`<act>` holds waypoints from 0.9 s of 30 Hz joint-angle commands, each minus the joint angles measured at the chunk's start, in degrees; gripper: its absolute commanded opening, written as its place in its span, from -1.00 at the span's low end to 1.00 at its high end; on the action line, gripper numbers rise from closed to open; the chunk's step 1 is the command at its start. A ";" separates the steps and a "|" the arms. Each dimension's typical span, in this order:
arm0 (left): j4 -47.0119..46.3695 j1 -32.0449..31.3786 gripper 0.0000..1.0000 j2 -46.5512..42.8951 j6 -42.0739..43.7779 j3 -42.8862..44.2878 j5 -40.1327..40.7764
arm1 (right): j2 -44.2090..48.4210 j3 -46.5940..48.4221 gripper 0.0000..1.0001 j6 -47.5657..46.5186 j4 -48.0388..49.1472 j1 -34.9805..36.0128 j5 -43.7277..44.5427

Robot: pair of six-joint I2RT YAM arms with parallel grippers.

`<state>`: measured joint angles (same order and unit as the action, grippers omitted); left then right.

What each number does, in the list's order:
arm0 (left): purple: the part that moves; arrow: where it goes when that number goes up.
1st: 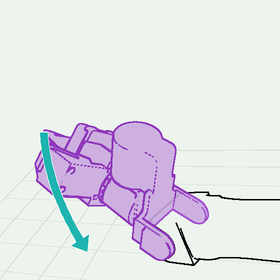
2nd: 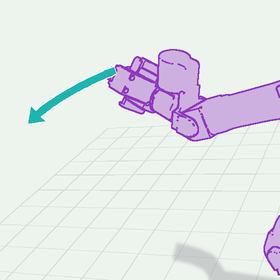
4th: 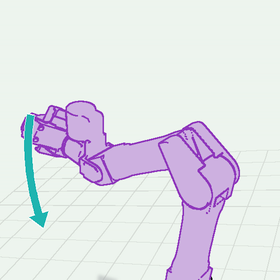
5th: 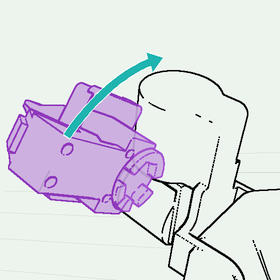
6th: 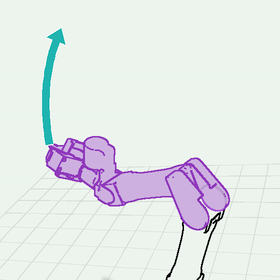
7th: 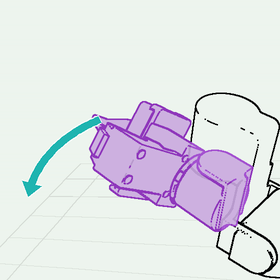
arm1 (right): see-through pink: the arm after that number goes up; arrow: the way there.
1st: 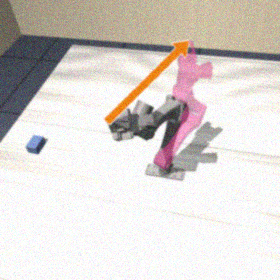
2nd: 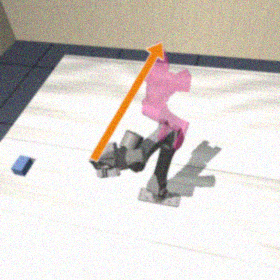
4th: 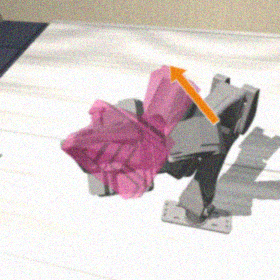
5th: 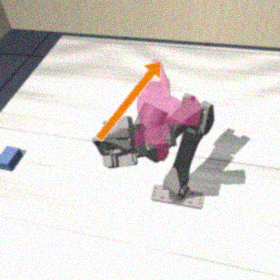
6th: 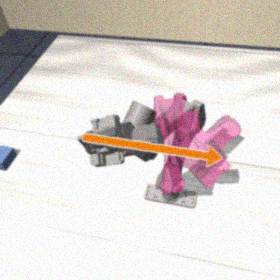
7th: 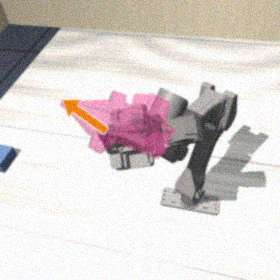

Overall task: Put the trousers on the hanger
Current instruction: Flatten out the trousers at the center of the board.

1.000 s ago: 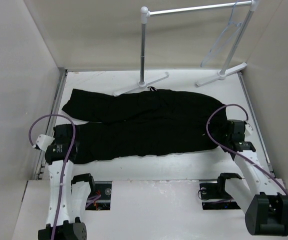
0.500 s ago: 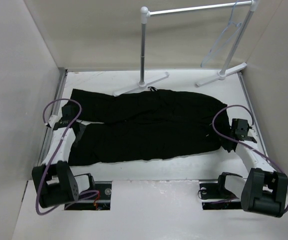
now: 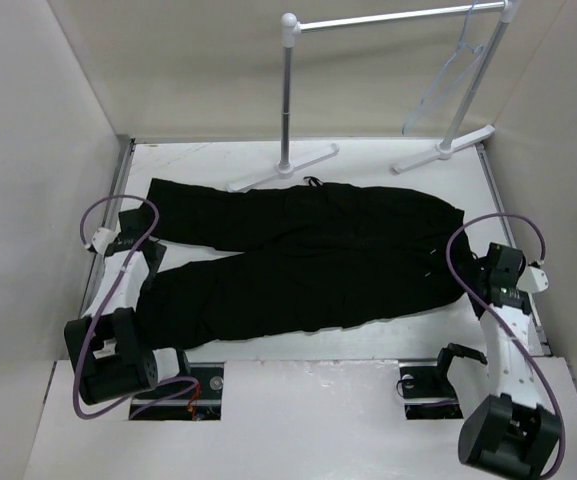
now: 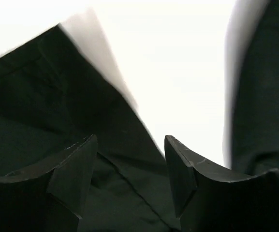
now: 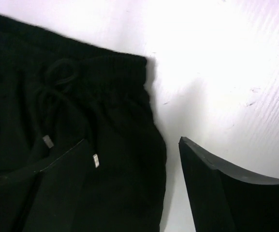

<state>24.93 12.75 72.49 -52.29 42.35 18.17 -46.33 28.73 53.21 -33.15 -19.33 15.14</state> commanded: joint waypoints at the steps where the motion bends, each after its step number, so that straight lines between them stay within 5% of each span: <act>1: -0.84 -1.72 0.11 -2.53 1.31 7.03 1.34 | 4.83 6.68 0.66 -2.31 -3.50 3.28 3.93; 6: -6.28 -1.20 0.13 8.17 1.84 13.27 -5.05 | 5.02 9.94 0.59 -4.96 -3.16 11.09 2.19; 10: -8.84 0.30 0.16 17.76 1.76 17.67 -11.22 | 5.28 7.40 -0.46 -5.66 -0.17 18.66 -1.51; 12: -9.46 0.82 0.16 20.92 1.93 19.43 -12.28 | 4.41 5.64 -0.67 -5.66 1.85 21.48 -4.14; 17: -11.56 2.23 0.11 27.08 1.84 22.60 -13.69 | -0.69 3.53 -0.57 -7.07 9.76 25.17 -13.63; 22: -11.66 3.20 -0.72 28.76 1.32 22.43 -13.52 | -2.98 2.12 -0.43 -6.72 11.70 27.02 -12.15; 27: -6.57 4.17 -0.86 19.56 0.17 19.27 -8.70 | -4.29 0.45 0.00 -6.98 12.14 25.89 -9.95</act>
<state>14.87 16.10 100.22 -51.48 62.22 5.61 -49.87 29.74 47.07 -24.80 7.18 4.05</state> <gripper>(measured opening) 0.071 0.472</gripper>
